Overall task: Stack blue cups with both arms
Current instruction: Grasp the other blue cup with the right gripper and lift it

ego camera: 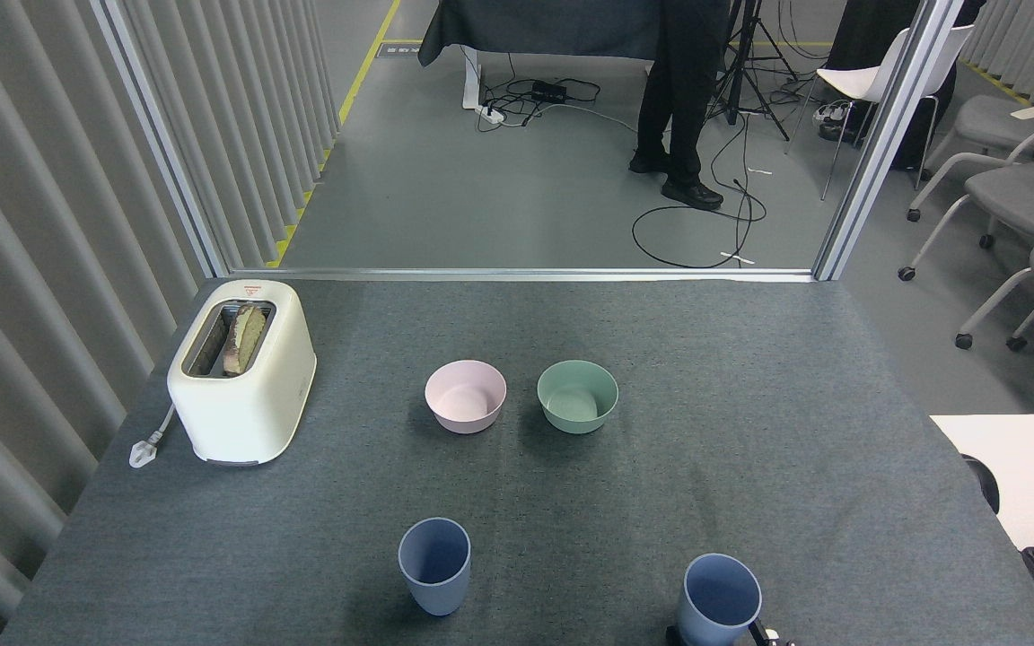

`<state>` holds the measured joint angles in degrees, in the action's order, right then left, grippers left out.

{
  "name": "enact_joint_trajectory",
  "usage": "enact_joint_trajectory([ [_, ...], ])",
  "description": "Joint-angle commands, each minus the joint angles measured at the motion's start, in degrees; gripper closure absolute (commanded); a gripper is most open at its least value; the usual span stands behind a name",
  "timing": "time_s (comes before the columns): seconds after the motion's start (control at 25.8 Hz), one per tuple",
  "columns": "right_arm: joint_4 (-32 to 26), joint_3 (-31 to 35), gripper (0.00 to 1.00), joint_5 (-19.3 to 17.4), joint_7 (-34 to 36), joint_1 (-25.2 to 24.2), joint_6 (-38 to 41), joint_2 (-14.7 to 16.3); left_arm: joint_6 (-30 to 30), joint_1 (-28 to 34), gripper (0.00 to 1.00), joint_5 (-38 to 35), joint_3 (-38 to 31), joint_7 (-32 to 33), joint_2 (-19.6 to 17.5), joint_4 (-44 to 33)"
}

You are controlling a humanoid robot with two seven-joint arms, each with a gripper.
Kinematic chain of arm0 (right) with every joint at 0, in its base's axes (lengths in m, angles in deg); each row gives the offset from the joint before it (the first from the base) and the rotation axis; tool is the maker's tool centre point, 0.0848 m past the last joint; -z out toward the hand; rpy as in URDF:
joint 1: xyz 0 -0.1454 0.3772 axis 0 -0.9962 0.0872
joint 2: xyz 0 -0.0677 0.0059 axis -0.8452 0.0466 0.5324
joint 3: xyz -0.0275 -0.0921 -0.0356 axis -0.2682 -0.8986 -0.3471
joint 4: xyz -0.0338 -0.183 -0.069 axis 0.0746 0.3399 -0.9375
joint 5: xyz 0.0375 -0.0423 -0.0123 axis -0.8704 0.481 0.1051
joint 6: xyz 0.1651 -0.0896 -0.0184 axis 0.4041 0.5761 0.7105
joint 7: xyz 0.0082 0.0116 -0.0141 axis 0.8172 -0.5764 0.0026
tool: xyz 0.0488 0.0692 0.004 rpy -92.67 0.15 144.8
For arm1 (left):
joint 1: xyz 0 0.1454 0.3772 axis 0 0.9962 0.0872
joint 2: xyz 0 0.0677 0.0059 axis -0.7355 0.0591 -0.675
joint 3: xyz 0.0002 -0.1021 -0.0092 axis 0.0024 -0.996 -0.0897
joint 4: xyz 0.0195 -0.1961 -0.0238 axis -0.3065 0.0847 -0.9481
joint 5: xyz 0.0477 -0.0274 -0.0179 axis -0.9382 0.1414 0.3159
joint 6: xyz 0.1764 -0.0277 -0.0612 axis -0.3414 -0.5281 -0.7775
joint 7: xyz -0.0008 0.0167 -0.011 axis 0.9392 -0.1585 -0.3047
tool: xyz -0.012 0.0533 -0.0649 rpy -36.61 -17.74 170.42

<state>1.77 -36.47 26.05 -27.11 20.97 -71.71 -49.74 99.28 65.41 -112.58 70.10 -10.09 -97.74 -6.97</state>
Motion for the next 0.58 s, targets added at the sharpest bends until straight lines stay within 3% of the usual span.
enact_joint_trajectory([
  [0.0,1.42,-0.17,0.0,0.06,-0.07,1.66,0.0,-0.03,-0.09,0.0,0.0,0.02,-0.55,-0.01,0.03,0.09],
  [0.15,2.21,-0.52,0.02,0.15,-0.07,3.16,0.08,-0.03,-0.09,0.0,0.0,0.02,-0.64,-0.01,-0.05,0.09],
  [0.35,2.21,-1.57,0.36,0.41,0.02,2.9,0.17,0.15,0.0,0.09,0.0,0.02,-0.73,-0.01,-0.05,0.17],
  [0.46,1.42,-1.48,0.45,0.59,0.37,2.63,0.08,-0.12,0.0,0.09,0.0,0.02,-0.73,-0.01,-0.05,0.09],
  [0.54,0.62,-1.57,0.46,0.5,0.2,3.42,0.0,-0.56,0.0,0.18,0.0,0.02,-0.64,-0.01,-0.05,0.17],
])
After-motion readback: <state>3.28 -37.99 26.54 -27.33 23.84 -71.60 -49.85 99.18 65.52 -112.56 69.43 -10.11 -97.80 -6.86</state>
